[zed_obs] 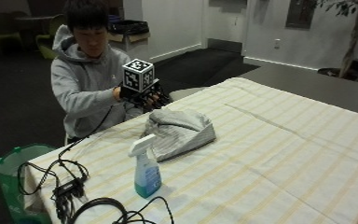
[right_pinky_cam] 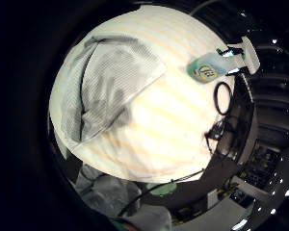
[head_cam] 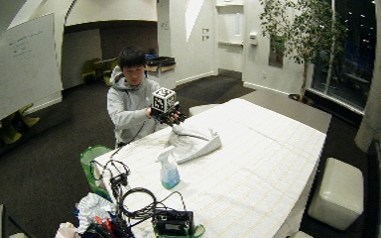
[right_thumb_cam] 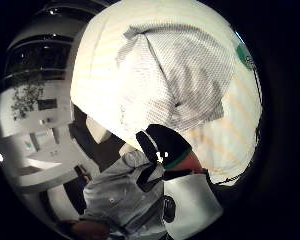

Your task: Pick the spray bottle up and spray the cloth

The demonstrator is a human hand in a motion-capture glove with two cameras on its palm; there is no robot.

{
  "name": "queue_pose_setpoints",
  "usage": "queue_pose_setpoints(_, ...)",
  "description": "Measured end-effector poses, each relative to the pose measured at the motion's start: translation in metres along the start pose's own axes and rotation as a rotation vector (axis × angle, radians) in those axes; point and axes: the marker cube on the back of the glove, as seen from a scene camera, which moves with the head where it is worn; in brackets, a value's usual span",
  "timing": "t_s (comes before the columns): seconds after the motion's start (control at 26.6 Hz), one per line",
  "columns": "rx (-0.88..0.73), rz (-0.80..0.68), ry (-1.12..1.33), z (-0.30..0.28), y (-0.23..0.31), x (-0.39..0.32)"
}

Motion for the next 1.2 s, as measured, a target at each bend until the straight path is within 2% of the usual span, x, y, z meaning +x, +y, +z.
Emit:
queue_pose_setpoints(0.41,0.138,0.004,-0.076,0.003,0.005,0.011)
queue_pose_setpoints(0.79,0.388,-0.038,-0.211,0.010,0.024,0.043)
queue_pose_setpoints(1.2,0.589,-0.003,-0.300,0.007,0.038,0.100)
